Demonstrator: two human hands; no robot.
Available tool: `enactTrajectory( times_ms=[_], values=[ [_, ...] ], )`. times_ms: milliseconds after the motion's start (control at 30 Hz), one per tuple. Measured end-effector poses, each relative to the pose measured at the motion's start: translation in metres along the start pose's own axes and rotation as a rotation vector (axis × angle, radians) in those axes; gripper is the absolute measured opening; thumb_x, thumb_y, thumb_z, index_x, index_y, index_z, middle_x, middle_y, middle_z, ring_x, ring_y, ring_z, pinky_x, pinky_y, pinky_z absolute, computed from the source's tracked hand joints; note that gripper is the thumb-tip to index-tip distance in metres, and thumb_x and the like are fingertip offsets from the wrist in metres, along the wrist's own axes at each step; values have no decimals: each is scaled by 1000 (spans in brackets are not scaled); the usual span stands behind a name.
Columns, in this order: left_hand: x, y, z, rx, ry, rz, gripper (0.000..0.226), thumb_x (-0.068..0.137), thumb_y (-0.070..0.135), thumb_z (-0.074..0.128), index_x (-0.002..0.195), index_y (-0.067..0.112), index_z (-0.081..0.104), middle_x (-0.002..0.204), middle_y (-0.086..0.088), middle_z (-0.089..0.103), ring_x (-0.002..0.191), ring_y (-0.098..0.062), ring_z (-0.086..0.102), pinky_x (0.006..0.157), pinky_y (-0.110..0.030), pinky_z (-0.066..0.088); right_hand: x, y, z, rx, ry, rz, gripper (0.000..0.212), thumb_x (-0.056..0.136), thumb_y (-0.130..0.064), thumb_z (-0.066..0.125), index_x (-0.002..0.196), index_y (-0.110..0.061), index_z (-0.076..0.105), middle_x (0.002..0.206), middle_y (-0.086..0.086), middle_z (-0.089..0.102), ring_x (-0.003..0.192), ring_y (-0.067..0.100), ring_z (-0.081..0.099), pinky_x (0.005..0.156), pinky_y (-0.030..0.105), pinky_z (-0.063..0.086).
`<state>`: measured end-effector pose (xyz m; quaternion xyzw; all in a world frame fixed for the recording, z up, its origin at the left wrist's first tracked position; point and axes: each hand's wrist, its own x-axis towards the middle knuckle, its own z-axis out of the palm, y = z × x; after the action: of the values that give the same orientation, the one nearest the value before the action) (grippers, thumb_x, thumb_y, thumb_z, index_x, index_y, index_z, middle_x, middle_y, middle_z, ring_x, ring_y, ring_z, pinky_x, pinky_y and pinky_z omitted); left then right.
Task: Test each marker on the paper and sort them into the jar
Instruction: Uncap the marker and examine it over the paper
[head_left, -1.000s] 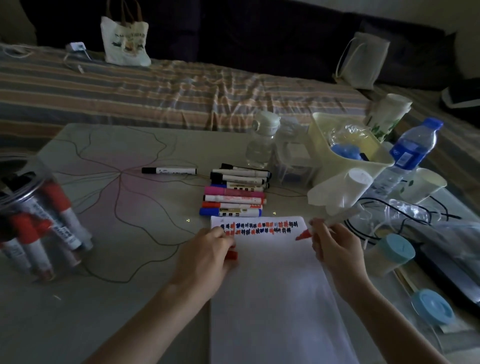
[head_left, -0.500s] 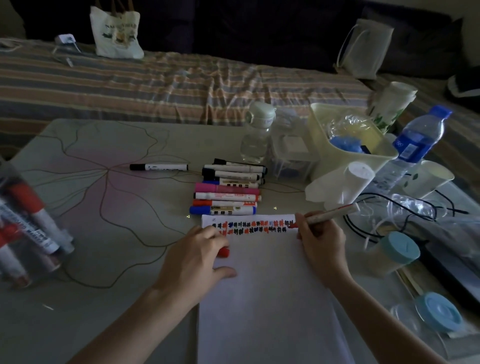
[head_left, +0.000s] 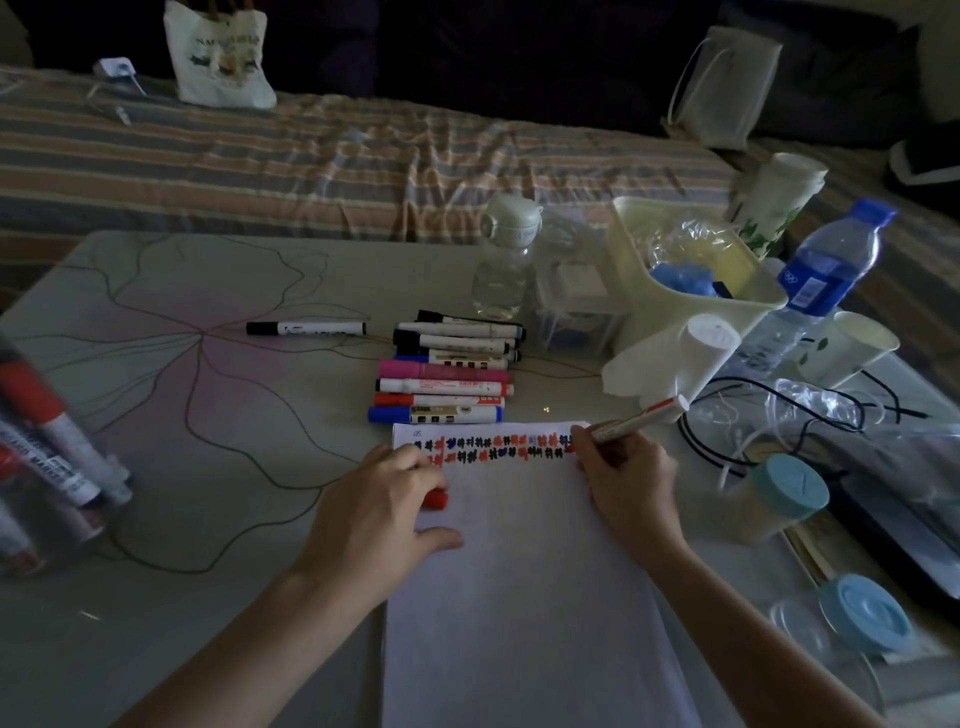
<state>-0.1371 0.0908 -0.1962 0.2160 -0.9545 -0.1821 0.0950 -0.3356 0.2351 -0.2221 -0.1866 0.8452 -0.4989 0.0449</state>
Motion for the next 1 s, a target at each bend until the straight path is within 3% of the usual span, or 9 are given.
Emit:
enactTrajectory(
  times_ms=[67, 200, 367, 500, 600, 733, 1000],
  values=[
    [0, 0, 0, 2, -10, 1, 58, 73, 58, 71, 121, 27, 60, 118, 13, 53, 103, -2, 47, 84, -16, 42, 1, 1, 0, -44, 17, -24, 25, 86, -37, 69, 76, -15, 71, 65, -2, 69, 57, 7, 64, 52, 8, 44],
    [1, 0, -1, 15, -13, -1, 58, 73, 59, 70, 122, 28, 60, 119, 14, 53, 104, -2, 47, 85, -16, 42, 0, 3, -1, -3, 2, -8, 27, 87, -39, 68, 71, -16, 69, 62, 0, 69, 56, 17, 66, 57, 33, 56],
    [0, 1, -1, 19, -9, -1, 58, 74, 59, 69, 121, 27, 60, 119, 14, 53, 105, -3, 46, 83, -15, 40, -2, 2, 0, -39, 1, -43, 20, 86, -35, 70, 76, -17, 70, 69, -4, 69, 68, 11, 66, 61, 20, 50],
    [0, 1, -2, 15, -8, 2, 57, 74, 59, 69, 120, 27, 60, 118, 13, 53, 105, -4, 47, 85, -18, 44, 0, 4, -1, -16, 40, -29, 24, 87, -35, 69, 74, -14, 69, 67, -3, 69, 65, 14, 66, 63, 28, 53],
    [1, 1, -2, 19, -9, -2, 57, 73, 59, 70, 119, 27, 61, 117, 13, 53, 104, -4, 47, 84, -17, 44, -1, 3, -1, -7, 12, -33, 27, 87, -37, 68, 74, -14, 71, 64, -2, 69, 57, 11, 65, 55, 20, 51],
    [1, 0, 0, 19, -4, -3, 58, 73, 58, 71, 119, 25, 61, 116, 13, 53, 105, -4, 47, 82, -17, 42, 0, 2, 1, -12, 13, -24, 25, 86, -35, 69, 74, -13, 71, 66, -2, 70, 66, 13, 68, 65, 29, 54],
    [1, 0, 3, 47, 20, 6, 44, 84, 45, 66, 123, 25, 60, 122, 11, 53, 112, -6, 48, 91, -20, 45, 1, 3, 1, -12, 34, -6, 24, 87, -32, 68, 73, -13, 70, 65, 1, 70, 65, 18, 67, 64, 29, 53]
  ],
)
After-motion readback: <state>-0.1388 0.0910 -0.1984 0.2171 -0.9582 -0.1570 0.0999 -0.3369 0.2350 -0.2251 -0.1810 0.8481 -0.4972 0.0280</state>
